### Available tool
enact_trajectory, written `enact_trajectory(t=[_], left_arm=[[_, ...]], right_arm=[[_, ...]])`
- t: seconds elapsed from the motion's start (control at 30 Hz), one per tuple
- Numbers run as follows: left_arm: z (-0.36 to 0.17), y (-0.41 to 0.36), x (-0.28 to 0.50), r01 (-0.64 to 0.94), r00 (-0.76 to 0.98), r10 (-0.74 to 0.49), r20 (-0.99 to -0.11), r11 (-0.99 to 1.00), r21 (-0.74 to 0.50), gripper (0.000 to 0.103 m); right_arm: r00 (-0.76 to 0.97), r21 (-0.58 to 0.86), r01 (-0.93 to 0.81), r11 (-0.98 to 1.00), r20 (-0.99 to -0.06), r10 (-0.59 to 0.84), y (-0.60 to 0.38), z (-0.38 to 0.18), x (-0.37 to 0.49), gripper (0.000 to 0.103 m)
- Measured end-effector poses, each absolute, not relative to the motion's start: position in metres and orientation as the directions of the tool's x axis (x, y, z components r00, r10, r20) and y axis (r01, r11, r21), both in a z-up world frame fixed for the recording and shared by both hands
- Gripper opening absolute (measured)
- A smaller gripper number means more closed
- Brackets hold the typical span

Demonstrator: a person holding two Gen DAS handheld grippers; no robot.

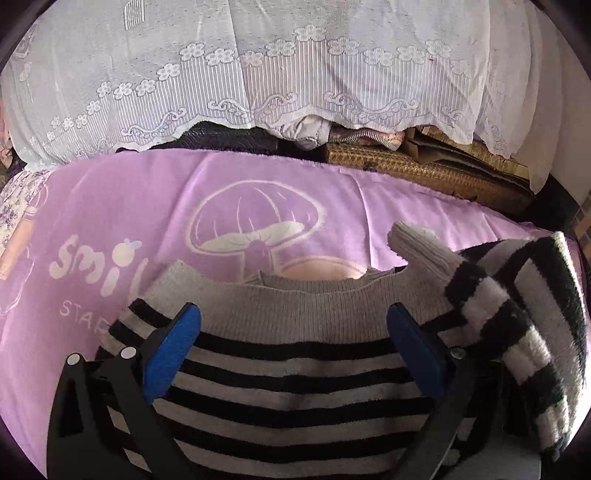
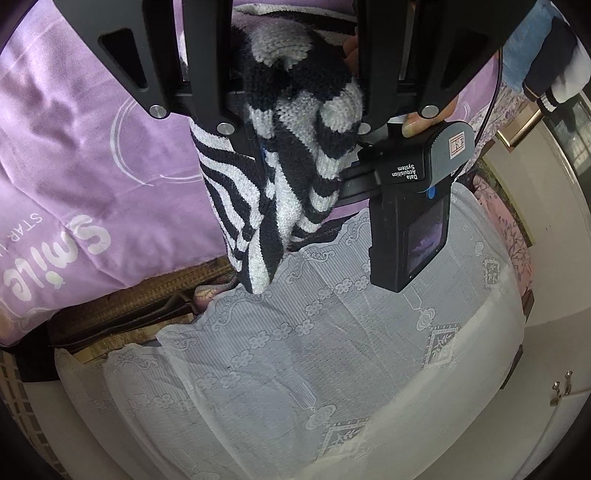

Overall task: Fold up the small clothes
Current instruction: 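Fold the lifted sweater end over onto the bundle with the right tool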

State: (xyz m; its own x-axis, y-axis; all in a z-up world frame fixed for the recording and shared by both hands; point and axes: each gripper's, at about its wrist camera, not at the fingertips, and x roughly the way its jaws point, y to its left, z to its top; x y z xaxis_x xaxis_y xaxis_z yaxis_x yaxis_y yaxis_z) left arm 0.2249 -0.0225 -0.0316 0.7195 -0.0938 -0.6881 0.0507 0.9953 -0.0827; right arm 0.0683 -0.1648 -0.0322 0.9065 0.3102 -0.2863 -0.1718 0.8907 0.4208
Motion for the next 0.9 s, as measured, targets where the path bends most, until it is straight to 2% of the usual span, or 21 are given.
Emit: enact_trajectory(t=[0.33, 0.47, 0.63, 0.73, 0.8, 0.9], left_arm=[[-0.03, 0.062, 0.224, -0.011, 0.734, -0.119, -0.668, 0.982, -0.186, 0.096], [-0.031, 0.101, 0.222, -0.067, 0.741, -0.087, -0.666, 0.977, -0.202, 0.096], [-0.037, 0.137, 0.224, -0.156, 0.727, 0.03, -0.686, 0.98, -0.123, 0.096], [-0.051, 0.163, 0.228, -0.184, 0.692, 0.029, -0.721, 0.973, -0.137, 0.096], [-0.065, 0.178, 0.232, -0.21, 0.657, 0.055, -0.752, 0.971, -0.112, 0.096], [-0.084, 0.195, 0.238, -0.313, 0.584, 0.214, -0.783, 0.949, 0.026, 0.096]], right_arm=[[0.882, 0.322, -0.256, 0.911, -0.308, 0.357, -0.084, -0.017, 0.078, 0.027], [0.867, 0.268, -0.295, 0.917, -0.328, 0.375, -0.043, -0.013, 0.082, 0.027], [0.844, 0.235, -0.311, 0.921, -0.378, 0.381, -0.002, -0.024, 0.099, 0.027], [0.82, 0.23, -0.319, 0.919, -0.419, 0.39, 0.018, -0.037, 0.107, 0.027], [0.792, 0.199, -0.33, 0.923, -0.473, 0.385, 0.032, -0.051, 0.112, 0.027], [0.699, 0.198, -0.349, 0.916, -0.596, 0.395, 0.043, -0.082, 0.128, 0.028]])
